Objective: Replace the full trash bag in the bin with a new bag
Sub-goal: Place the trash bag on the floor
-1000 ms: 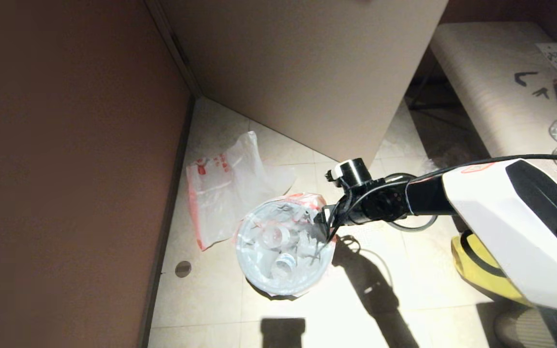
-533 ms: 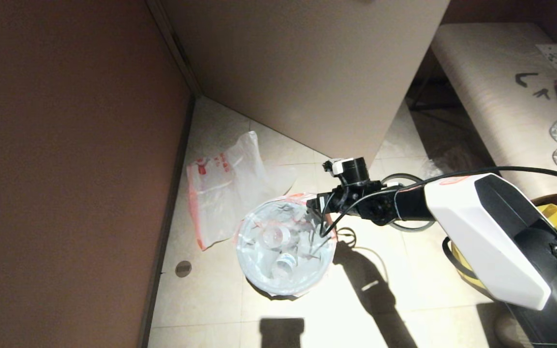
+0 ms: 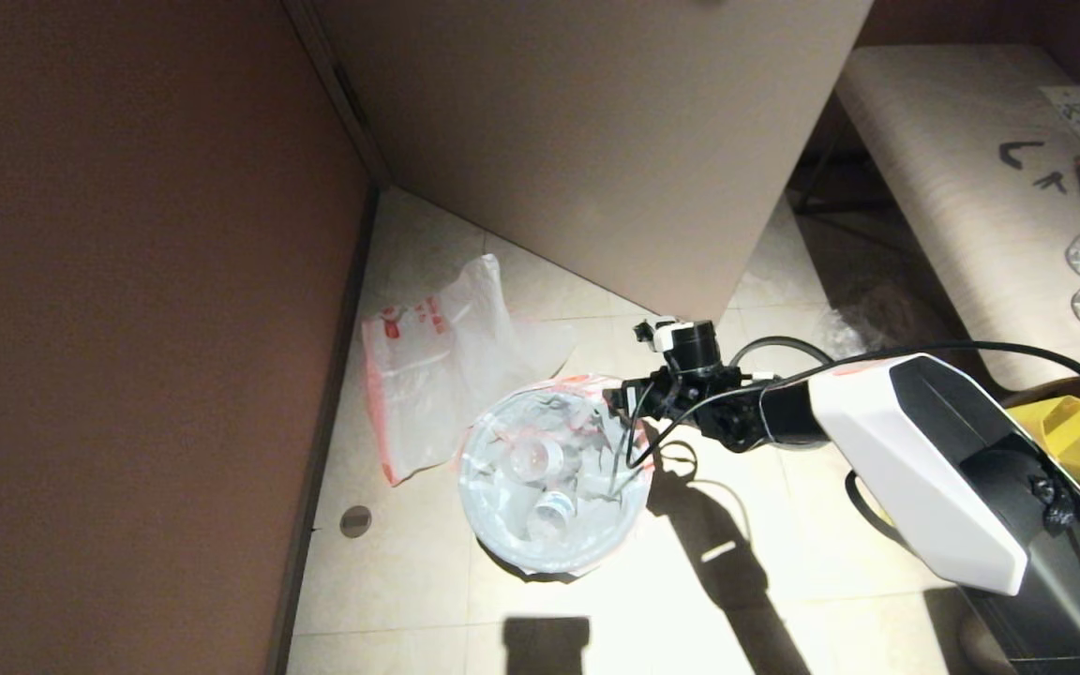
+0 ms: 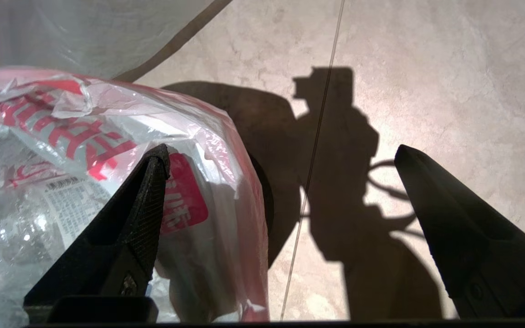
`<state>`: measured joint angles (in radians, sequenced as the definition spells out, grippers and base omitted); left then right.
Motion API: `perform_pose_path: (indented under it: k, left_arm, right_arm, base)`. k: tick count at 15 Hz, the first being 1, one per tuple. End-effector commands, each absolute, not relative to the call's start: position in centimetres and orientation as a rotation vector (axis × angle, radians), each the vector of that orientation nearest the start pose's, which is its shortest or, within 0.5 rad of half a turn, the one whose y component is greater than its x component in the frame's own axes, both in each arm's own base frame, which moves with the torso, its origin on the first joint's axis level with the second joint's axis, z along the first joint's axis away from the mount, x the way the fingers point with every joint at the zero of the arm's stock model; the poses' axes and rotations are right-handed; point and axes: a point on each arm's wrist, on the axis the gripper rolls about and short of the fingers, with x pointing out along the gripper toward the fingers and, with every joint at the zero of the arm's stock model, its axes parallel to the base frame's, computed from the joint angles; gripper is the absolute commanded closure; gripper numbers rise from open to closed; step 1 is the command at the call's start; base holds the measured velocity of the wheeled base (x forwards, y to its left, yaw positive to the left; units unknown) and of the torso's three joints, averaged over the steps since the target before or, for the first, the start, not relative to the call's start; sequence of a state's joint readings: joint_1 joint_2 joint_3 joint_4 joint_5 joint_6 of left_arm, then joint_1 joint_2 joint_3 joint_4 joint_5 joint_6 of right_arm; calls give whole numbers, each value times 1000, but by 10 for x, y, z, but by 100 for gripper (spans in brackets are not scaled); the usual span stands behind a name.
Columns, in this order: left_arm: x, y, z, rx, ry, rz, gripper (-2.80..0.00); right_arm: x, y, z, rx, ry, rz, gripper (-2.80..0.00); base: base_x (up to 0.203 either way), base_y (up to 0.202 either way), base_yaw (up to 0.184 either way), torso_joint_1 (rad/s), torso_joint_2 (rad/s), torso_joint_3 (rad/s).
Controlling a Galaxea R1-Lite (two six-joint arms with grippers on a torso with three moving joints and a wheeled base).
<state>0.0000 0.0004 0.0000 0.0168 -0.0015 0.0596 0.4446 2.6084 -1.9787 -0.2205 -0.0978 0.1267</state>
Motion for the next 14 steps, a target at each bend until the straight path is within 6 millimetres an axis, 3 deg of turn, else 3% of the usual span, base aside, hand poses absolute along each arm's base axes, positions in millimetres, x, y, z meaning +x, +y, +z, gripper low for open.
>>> perform_pose_path:
  k: [1, 7, 8, 14]
  left_arm:
    - [-22, 0, 72, 60, 23, -2, 0]
    - [-22, 0, 72, 60, 23, -2, 0]
    - [-22, 0, 72, 60, 23, -2, 0]
    - [-22, 0, 72, 60, 23, -2, 0]
  right_arm:
    - [491, 224, 59, 14, 432, 307, -280]
    - [491, 224, 55, 22, 449, 347, -280]
    - [491, 224, 56, 25, 452, 357, 0]
    - [489, 227, 57, 107, 483, 464, 0]
  base:
    - [0, 0, 0, 0, 0, 0]
    - [0, 0, 0, 0, 0, 0]
    - [0, 0, 0, 0, 0, 0]
    - [0, 0, 0, 0, 0, 0]
